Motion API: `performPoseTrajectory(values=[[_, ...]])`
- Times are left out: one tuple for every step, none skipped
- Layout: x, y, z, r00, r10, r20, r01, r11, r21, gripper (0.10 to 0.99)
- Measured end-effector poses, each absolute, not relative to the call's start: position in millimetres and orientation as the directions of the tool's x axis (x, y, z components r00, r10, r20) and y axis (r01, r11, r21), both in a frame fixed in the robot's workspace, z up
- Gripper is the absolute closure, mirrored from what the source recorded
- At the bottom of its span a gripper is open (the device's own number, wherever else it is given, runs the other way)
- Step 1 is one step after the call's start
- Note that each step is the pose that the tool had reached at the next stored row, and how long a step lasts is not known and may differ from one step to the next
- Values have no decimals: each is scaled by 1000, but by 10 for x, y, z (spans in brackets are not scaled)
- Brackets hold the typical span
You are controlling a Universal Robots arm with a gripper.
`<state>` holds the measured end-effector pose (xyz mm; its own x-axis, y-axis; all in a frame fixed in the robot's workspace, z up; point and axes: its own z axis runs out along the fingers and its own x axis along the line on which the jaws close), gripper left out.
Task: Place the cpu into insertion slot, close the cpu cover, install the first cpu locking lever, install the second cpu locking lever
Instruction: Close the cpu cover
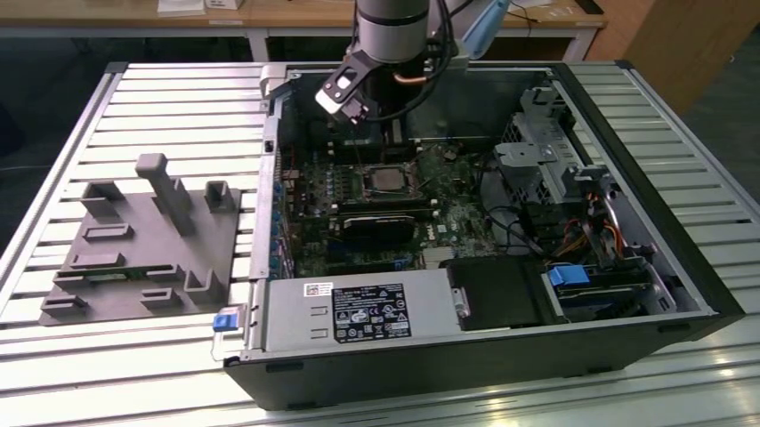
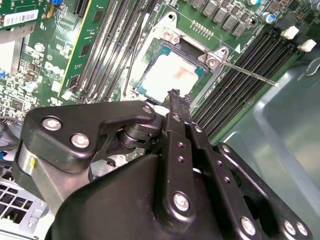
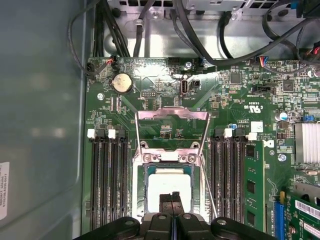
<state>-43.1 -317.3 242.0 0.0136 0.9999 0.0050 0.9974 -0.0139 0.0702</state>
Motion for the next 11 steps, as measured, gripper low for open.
performPoseTrajectory(values=[[-431, -3173, 2426, 14, 1000, 5, 997, -14, 70, 980], [-431, -3173, 2432, 14, 1000, 5, 997, -14, 70, 980], [-431, -3173, 2438, 14, 1000, 5, 997, -14, 70, 980], [-431, -3173, 2445, 14, 1000, 5, 997, -14, 70, 980], [-431, -3173, 2452, 14, 1000, 5, 997, -14, 70, 980], [-431, -3173, 2460, 14, 1000, 5, 997, -15, 70, 980], [-431, -3173, 2469, 14, 1000, 5, 997, -15, 70, 980], [-431, -3173, 2478, 14, 1000, 5, 997, -15, 70, 980], [-431, -3173, 2488, 15, 1000, 5, 997, -15, 70, 980], [-431, -3173, 2499, 15, 1000, 5, 997, -15, 70, 980], [-431, -3173, 2509, 15, 1000, 5, 997, -15, 70, 980]])
